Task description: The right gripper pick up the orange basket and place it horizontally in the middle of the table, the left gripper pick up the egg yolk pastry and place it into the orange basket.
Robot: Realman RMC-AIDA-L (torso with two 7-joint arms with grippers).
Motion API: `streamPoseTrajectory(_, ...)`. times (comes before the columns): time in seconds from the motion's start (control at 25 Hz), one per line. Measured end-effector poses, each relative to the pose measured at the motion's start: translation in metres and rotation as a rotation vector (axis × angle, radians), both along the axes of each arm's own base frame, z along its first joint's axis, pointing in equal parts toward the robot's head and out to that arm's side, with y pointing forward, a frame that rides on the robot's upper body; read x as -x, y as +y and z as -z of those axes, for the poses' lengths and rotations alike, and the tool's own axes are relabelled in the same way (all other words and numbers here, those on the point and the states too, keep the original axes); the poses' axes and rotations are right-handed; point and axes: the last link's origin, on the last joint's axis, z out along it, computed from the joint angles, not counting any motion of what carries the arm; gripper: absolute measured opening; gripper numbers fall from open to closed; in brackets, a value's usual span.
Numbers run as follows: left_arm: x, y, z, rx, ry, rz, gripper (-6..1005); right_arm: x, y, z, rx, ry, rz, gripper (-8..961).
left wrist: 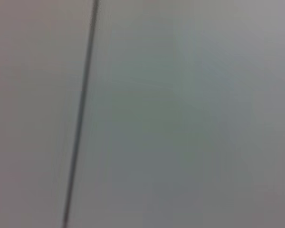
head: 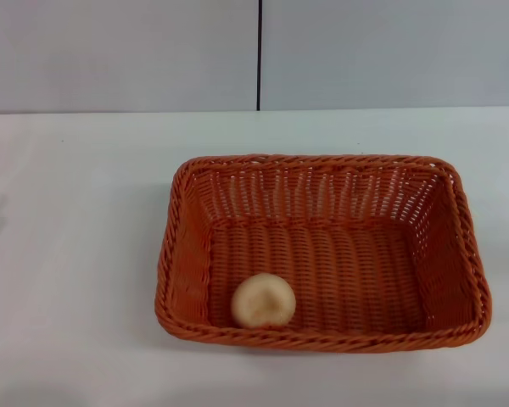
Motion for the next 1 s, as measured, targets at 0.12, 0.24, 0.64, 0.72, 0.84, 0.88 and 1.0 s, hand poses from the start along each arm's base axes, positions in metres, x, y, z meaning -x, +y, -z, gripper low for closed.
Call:
streamPoseTrajectory(0.12, 0.005, -0.006, 0.000, -0.041, -0.012, -0.037, 816, -0.003, 0.001, 0.006, -0.031, 0.025, 0.039, 502)
streamPoseTrajectory(0.24, 0.007, -0.008, 0.005, -0.050, -0.009, -0.053, 816, -0.002, 0.006, 0.008, -0.034, 0.024, 0.038, 619)
streamPoseTrajectory(0.64, 0.007, -0.007, 0.003, -0.065, -0.010, -0.058, 815, 0.003, 0.016, 0.016, -0.063, 0.027, 0.049, 794)
streamPoseTrajectory(0.72, 0.007, -0.007, 0.003, -0.067, -0.011, -0.057, 815, 0.003, 0.017, 0.017, -0.065, 0.036, 0.050, 794)
streamPoseTrajectory(0.84, 0.007, -0.007, 0.005, -0.076, 0.001, -0.056, 814, 0.004, 0.023, 0.020, -0.062, 0.045, 0.059, 793)
streamPoseTrajectory(0.88, 0.006, -0.007, 0.006, -0.079, 0.010, -0.054, 814, 0.004, 0.023, 0.020, -0.062, 0.045, 0.059, 793)
streamPoseTrajectory(1.0, 0.004, -0.008, 0.010, -0.093, 0.033, -0.048, 814, 0.005, 0.023, 0.021, -0.062, 0.046, 0.058, 792)
